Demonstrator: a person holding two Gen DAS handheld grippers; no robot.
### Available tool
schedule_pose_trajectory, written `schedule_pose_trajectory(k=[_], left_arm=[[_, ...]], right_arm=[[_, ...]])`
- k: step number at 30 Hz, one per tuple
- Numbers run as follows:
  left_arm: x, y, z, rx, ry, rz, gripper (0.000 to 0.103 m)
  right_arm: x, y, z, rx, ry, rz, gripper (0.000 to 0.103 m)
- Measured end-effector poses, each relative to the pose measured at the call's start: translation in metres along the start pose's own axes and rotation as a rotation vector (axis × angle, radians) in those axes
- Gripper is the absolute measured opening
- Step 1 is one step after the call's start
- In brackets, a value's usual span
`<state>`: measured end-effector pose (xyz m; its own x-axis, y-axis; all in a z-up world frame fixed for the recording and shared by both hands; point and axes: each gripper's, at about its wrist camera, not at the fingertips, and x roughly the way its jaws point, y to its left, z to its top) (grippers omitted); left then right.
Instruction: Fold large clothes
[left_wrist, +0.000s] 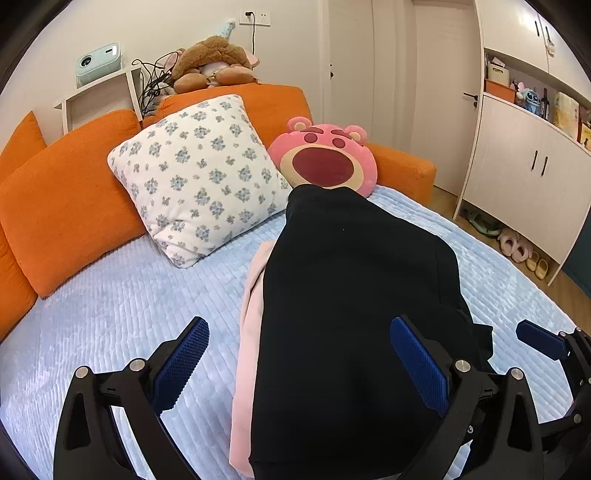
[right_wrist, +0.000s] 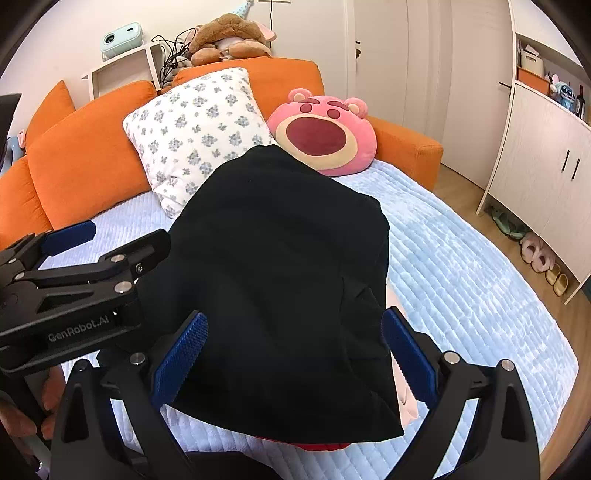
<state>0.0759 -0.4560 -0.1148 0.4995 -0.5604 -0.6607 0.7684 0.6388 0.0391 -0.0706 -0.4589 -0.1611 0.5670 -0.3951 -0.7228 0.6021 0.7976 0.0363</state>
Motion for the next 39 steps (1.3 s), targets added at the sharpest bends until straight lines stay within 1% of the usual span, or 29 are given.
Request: schedule_pose_trajectory(k=[7, 24, 31, 39], left_arm=[[0.0018, -0.0008, 0.0021, -0.009, 0.002, -0.008, 0.100], [0.0051, -0.0023, 0.0068, -0.014, -0.003, -0.004, 0.100], [0.0055, -0.0016, 0.0066, -0.018, 0.000, -0.004, 0.100], [0.0076, -0.0008, 0.0056, -0.019, 0.002, -0.002, 0.100]], right_arm=[[0.0014, 0.0024, -0.0036, -0.007, 0.007, -0.008, 0.094], [-0.0034, 0.0000, -0.0035, 0.008, -0.015, -0.021, 0.095], [-0.0074, 0.0023, -0.0046, 0.004, -0.055, -0.018, 0.095], [-0.0063, 0.0045, -0.0080, -0.001, -0.051, -0.021, 0.095]])
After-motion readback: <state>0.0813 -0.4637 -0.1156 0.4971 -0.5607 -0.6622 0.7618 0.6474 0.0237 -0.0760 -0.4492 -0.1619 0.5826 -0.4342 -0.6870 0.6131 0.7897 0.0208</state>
